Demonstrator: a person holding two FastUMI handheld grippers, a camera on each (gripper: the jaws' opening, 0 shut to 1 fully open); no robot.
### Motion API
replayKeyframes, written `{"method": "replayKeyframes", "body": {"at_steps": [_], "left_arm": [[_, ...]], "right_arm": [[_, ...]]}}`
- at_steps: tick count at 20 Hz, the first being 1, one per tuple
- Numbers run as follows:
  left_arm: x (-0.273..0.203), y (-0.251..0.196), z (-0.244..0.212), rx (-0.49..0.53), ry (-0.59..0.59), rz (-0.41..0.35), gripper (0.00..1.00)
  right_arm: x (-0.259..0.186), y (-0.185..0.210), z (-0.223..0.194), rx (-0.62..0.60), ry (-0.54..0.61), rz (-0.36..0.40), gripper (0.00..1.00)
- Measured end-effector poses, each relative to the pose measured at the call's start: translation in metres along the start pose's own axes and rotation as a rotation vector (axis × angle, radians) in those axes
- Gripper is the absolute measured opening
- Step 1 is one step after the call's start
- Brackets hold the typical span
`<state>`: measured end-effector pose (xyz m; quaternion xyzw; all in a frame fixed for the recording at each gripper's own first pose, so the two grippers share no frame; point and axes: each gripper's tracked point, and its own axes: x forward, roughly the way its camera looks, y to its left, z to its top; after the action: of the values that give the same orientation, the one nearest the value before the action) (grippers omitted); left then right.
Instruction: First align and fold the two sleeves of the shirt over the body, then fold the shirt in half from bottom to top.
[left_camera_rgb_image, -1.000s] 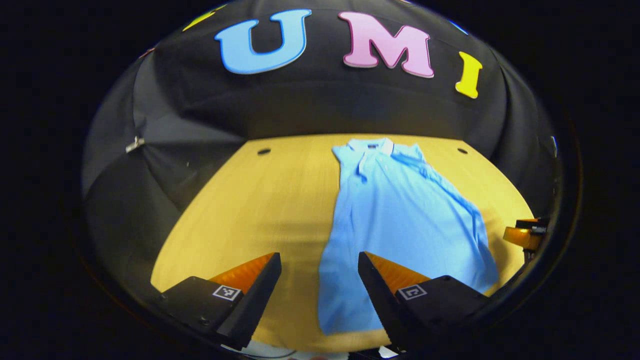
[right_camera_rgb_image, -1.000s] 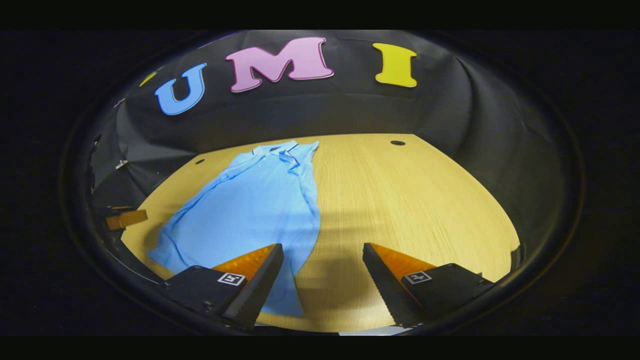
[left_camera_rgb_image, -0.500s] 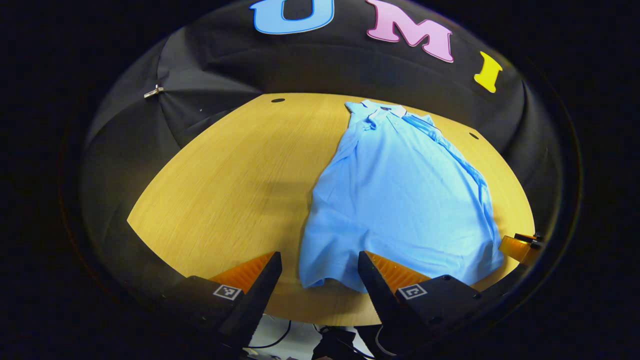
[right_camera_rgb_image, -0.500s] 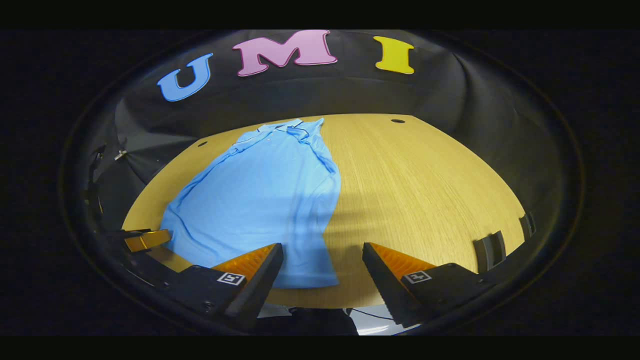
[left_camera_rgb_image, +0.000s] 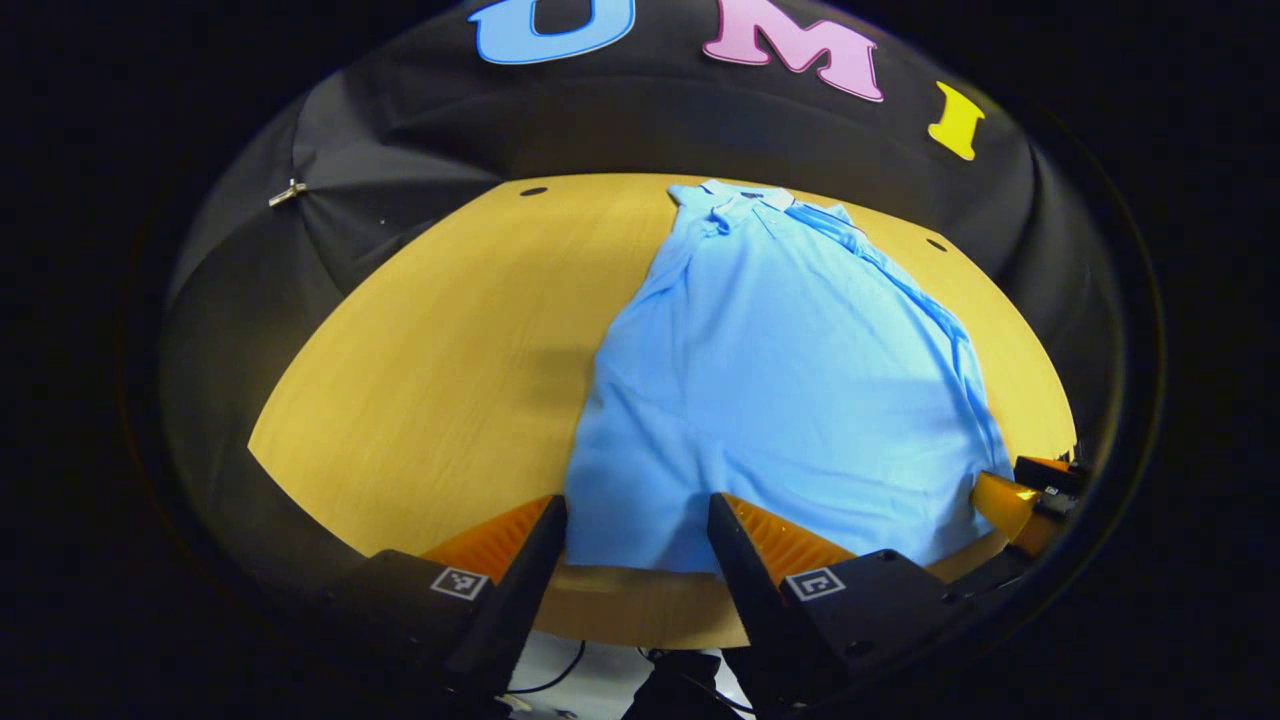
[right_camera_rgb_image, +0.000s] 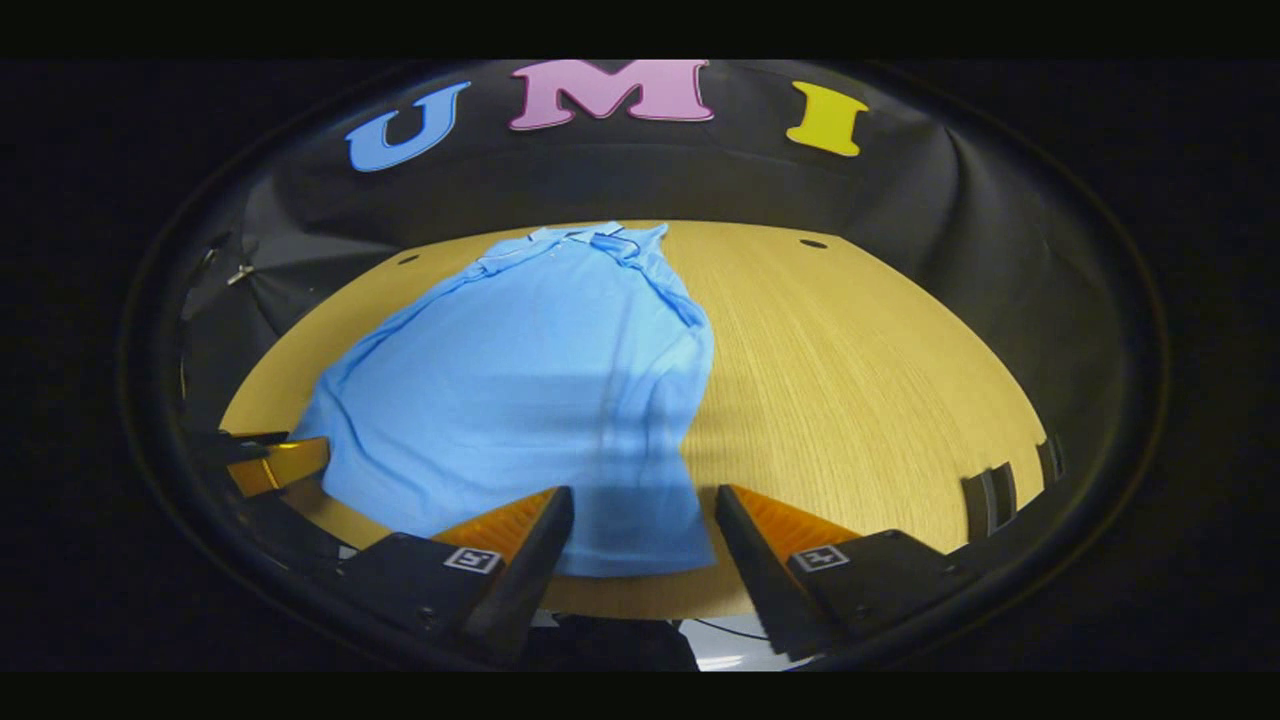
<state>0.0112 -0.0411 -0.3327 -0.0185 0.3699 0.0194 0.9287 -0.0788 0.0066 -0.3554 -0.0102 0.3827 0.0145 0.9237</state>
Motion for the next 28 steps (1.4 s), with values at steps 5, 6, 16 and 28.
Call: {"method": "replayKeyframes", "body": {"at_steps": [5,6,16,28], "left_arm": [[0.006,-0.017,0.008,0.053,-0.014,-0.071,0.56],[0.006,-0.02,0.01,0.051,-0.014,-0.079,0.41],[0.005,-0.029,0.028,-0.016,-0.034,-0.163,0.06],[0.007,-0.081,0.165,-0.105,-0.156,-0.26,0.06]], "right_arm": [[0.011,0.005,0.01,0.022,0.007,0.018,0.33],[0.011,0.008,0.012,0.014,0.016,0.028,0.21],[0.016,0.016,0.035,0.01,-0.024,0.134,0.05],[0.04,0.033,0.158,0.015,-0.2,0.208,0.05]]}}
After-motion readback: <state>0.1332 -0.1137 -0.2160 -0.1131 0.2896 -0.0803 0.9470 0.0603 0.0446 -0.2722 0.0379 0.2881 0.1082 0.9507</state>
